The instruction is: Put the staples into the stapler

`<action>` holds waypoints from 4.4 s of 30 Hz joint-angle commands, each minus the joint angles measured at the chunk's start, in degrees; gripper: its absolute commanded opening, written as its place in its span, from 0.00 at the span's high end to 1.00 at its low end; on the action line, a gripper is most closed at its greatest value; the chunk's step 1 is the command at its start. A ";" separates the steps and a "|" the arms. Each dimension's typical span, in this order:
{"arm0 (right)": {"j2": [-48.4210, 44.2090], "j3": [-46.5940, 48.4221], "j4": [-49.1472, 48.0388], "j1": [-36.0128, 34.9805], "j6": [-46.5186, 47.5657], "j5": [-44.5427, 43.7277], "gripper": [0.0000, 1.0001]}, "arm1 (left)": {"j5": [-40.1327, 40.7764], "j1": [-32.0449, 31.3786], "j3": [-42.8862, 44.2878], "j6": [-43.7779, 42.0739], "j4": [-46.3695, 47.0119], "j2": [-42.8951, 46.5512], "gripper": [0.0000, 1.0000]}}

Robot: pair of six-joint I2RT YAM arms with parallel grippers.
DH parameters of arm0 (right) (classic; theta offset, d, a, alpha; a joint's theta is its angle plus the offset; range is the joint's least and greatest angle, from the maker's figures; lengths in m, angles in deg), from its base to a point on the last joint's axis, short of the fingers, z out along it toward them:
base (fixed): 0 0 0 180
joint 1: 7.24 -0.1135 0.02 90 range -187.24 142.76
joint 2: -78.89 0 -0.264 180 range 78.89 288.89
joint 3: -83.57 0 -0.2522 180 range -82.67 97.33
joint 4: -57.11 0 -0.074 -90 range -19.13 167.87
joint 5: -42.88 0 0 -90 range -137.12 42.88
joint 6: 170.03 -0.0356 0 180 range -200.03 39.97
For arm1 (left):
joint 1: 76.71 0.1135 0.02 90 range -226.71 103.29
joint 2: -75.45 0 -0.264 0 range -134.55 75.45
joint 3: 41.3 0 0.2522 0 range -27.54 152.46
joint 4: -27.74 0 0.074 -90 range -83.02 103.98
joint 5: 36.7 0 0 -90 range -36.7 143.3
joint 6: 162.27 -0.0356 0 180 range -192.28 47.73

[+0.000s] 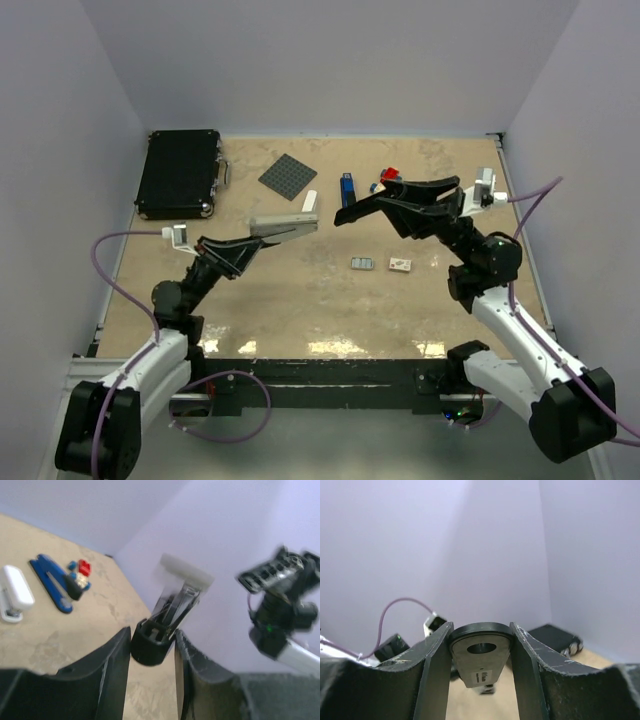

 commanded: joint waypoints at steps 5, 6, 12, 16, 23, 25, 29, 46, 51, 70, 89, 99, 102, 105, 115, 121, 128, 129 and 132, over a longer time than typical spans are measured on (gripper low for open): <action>3.10 2.53 -4.29 0.19 0.58 1.40 1.00 | 1.27 0.62 3.09 -2.87 -1.31 1.26 1.00; 3.81 1.57 -2.63 -0.07 0.84 3.66 1.00 | 0.39 0.62 4.41 -4.45 -3.96 2.13 1.00; 5.31 -2.66 12.90 -0.86 9.80 5.71 1.00 | -1.29 0.61 16.10 -22.45 -28.21 3.46 1.00; 6.44 -1.79 26.53 -1.04 14.54 4.65 1.00 | -1.46 0.62 23.12 -36.59 -41.84 3.11 1.00; 11.80 -2.31 38.51 -4.19 20.08 2.29 1.00 | 2.04 0.53 30.08 -47.62 -61.10 -1.02 1.00; 14.69 -2.14 40.97 -8.13 21.23 0.62 1.00 | 6.34 0.53 31.75 -47.62 -66.26 -2.16 1.00; 21.01 0.58 46.07 -15.36 23.96 -4.83 1.00 | 16.71 0.53 33.25 -45.25 -76.30 -3.40 0.78; 45.19 20.53 67.96 -35.92 29.06 -30.93 0.93 | 47.05 0.62 34.13 -27.76 -103.03 -5.42 0.28; 44.25 20.72 66.65 -37.16 28.09 -33.49 0.42 | 44.43 0.53 33.08 -26.17 -104.53 -5.95 0.28; 31.68 12.02 52.23 -37.07 27.47 -39.12 0.08 | 40.21 -7.03 30.70 -8.95 -109.38 -14.91 0.36; 27.63 7.01 48.72 -36.99 27.74 -40.26 0.08 | 58.48 -6.33 38.45 -4.11 -123.52 -16.05 0.13; 26.40 5.07 47.40 -35.76 28.71 -40.08 0.08 | 38.63 -2.02 35.36 -6.58 -110.25 -21.32 0.36; 25.96 4.63 47.39 -35.23 29.23 -39.73 0.08 | 33.79 -4.12 37.38 -3.34 -106.91 -22.38 0.43; 25.52 4.72 47.83 -34.88 29.76 -39.64 0.08 | 29.66 -7.37 38.52 1.58 -102.79 -24.40 0.44; 23.33 3.85 47.75 -33.30 31.95 -38.42 0.08 | 26.39 -14.77 47.49 -0.85 -101.10 -29.87 0.17; 17.37 -0.63 43.19 -31.72 36.61 -32.36 0.07 | 30.80 -14.68 48.36 -28.94 -97.59 -23.00 0.09; 11.38 -5.12 37.64 -29.08 39.60 -23.04 0.07 | 16.30 -14.77 52.85 -65.24 -95.82 -25.63 0.01; 11.20 -5.21 37.73 -28.90 39.78 -22.51 0.07 | 16.55 -14.85 53.20 -67.20 -96.26 -27.03 0.01; 10.76 -5.56 37.64 -28.90 39.43 -21.19 0.07 | 17.00 -15.73 54.69 -73.79 -99.34 -30.19 0.01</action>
